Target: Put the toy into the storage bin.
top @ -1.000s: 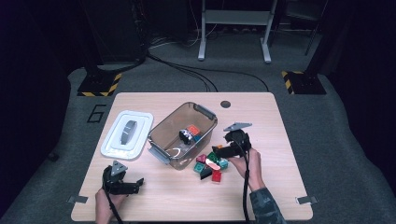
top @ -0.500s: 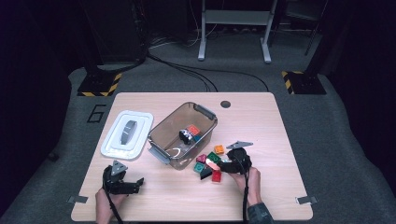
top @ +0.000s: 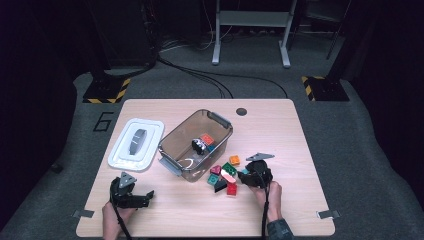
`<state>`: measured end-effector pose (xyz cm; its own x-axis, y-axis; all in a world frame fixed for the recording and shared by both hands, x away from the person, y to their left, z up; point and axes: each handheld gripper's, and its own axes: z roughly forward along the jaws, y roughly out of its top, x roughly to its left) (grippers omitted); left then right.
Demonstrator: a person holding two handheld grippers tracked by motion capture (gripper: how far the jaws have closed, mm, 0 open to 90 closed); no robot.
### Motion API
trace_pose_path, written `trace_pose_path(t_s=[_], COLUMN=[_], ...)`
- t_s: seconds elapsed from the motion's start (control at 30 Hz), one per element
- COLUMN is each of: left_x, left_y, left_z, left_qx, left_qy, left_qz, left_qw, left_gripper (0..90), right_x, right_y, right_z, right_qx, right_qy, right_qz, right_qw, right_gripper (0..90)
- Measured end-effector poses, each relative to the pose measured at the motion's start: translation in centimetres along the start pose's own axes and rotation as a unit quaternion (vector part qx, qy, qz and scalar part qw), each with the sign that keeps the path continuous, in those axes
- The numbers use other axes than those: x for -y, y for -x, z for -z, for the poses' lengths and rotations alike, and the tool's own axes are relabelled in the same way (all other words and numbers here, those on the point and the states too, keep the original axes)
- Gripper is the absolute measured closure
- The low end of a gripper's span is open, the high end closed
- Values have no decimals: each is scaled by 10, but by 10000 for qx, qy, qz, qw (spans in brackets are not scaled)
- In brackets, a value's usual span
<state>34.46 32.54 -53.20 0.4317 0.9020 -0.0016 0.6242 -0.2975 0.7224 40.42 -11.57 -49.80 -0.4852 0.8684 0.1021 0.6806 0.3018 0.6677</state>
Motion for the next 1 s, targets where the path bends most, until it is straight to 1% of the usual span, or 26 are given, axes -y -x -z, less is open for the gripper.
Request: trace_pose_path(t_s=[0.03,0.07,0.13,0.17,0.2,0.23,0.27,0.3,0.33,0.4,0.53,0.67,0.7,0.73,0.8,0.83,0.9,0.93,1.0], left_x=[0,0,0,0,0,0,0,0,0,0,0,0,0,0,0,0,0,0,0], left_y=[0,0,0,0,0,0,0,0,0,0,0,0,0,0,0,0,0,0,0], left_z=[0,0,0,0,0,0,0,0,0,0,0,0,0,0,0,0,0,0,0], left_qx=[0,1,0,0,0,1,1,0,1,0,1,2,1,2,0,1,1,2,-1], left_qy=[2,-2,2,-2,0,-3,-2,-1,-1,-2,-1,-2,-3,-2,0,-2,-1,-5,1], left_qz=[-1,1,-1,-1,0,1,1,0,3,-1,2,1,-1,1,1,1,0,-3,-1], left_qw=[10000,10000,10000,10000,10000,10000,10000,10000,10000,10000,10000,10000,10000,10000,10000,10000,10000,10000,10000], left_gripper=[10,10,11,10,11,11,11,10,11,11,10,11,11,11,11,11,11,10,11], right_x=[0,0,-2,-3,-4,-6,-8,-10,-12,-18,-30,-42,-45,-48,-55,-59,-66,-70,-75], right_y=[1,2,3,6,4,6,7,7,9,11,13,18,18,19,21,21,23,22,22], right_z=[0,1,5,7,8,9,10,11,12,14,16,19,20,21,22,24,25,26,26], right_qx=[19,6,2,-4,-9,9,-31,-17,22,-1,58,92,80,59,106,96,129,111,134], right_qy=[29,57,119,139,159,144,194,204,206,215,243,349,345,363,426,407,444,438,471], right_qz=[-52,-12,-66,61,-80,28,-30,-11,60,59,18,120,65,66,139,96,162,117,199], right_qw=[10000,10000,9999,9999,9998,9999,9998,9998,9998,9998,9997,9993,9994,9993,9989,9991,9988,9989,9986], right_gripper=[587,587,587,587,587,587,587,587,587,587,587,587,587,587,587,587,587,587,588])
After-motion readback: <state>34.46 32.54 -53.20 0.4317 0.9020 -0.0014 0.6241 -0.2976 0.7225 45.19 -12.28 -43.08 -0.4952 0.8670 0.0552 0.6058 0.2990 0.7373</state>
